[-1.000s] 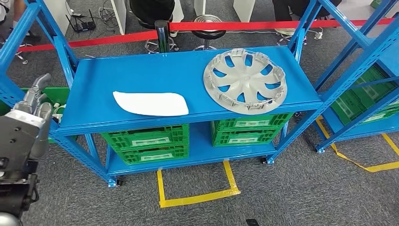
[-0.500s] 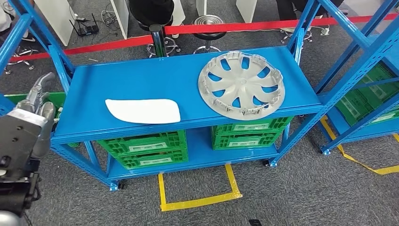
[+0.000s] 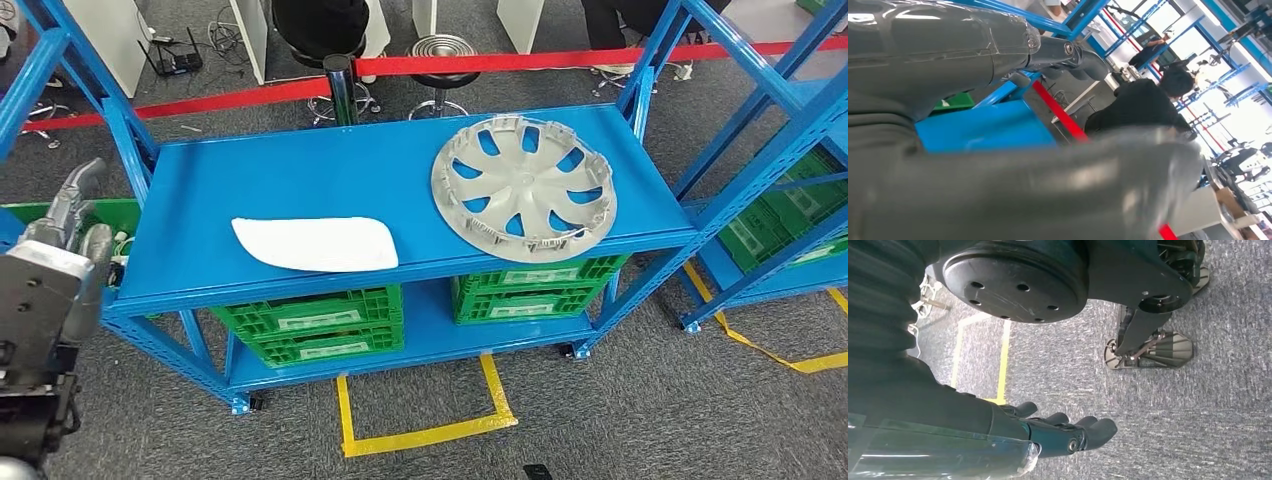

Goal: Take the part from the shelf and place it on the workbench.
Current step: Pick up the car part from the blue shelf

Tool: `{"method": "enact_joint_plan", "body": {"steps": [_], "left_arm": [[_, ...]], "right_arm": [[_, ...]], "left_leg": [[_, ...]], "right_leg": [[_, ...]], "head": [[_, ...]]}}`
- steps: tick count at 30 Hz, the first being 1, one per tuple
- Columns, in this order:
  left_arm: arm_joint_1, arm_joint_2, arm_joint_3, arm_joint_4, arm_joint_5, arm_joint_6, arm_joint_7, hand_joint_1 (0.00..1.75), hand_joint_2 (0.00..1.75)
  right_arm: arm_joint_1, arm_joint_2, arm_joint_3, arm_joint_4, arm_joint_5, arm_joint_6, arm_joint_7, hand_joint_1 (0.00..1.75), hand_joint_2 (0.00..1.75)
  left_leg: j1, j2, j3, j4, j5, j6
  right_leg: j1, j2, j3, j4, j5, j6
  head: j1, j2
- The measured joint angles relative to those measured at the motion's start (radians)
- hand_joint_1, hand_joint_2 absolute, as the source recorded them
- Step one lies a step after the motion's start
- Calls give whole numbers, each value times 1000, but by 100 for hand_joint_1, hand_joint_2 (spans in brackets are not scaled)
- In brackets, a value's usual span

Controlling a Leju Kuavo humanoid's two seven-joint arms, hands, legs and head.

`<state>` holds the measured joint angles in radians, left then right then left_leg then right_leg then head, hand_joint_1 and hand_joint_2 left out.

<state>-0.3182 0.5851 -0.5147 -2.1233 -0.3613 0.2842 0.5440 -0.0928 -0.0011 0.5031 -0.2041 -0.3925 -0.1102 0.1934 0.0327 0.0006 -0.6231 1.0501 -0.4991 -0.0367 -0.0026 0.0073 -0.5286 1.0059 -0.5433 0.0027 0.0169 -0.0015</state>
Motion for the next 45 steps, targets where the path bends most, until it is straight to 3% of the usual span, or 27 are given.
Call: {"method": "enact_joint_plan", "body": {"steps": [5,14,22,30,35,40,45], "left_arm": [[-31,-17,-24,9,-13,-77,7,0,175],[-84,-56,-82,47,-24,-131,17,0,175],[-222,-158,-209,160,-94,-289,14,0,175],[-397,-357,-415,457,-163,-507,-30,0,175],[-440,-475,-519,738,-201,-536,-55,0,175],[-468,-529,-562,973,-229,-531,-60,0,175],[-489,-545,-582,1152,-240,-540,-41,0,175]], "right_arm": [[-2,1,5,0,-5,10,0,0,175],[-6,2,14,0,-5,13,0,0,175],[-11,16,28,0,-5,24,-6,0,175],[-17,36,60,0,17,43,-6,0,175],[-19,47,92,0,35,57,11,0,175],[-18,49,122,0,39,64,29,0,175],[-18,48,148,0,46,65,36,0,175]], "left_leg": [[-4,-8,0,0,-1,2],[-6,-15,0,0,-1,3],[-5,-26,1,1,-1,3],[-7,-36,1,1,0,4],[-8,-31,1,1,0,5],[-8,-20,1,0,0,5],[-8,-9,4,0,-2,6]], "right_leg": [[-5,-4,0,-3,-2,14],[-6,-8,1,-3,-3,18],[-7,-15,2,-3,-5,20],[-9,-21,4,-4,-6,22],[-10,-20,5,-4,-6,23],[-10,-16,6,-4,-5,23],[-9,-9,7,-3,-5,23]], "head": [[3,0],[1,0],[1,0],[2,0],[3,0],[2,0],[1,0]]}}
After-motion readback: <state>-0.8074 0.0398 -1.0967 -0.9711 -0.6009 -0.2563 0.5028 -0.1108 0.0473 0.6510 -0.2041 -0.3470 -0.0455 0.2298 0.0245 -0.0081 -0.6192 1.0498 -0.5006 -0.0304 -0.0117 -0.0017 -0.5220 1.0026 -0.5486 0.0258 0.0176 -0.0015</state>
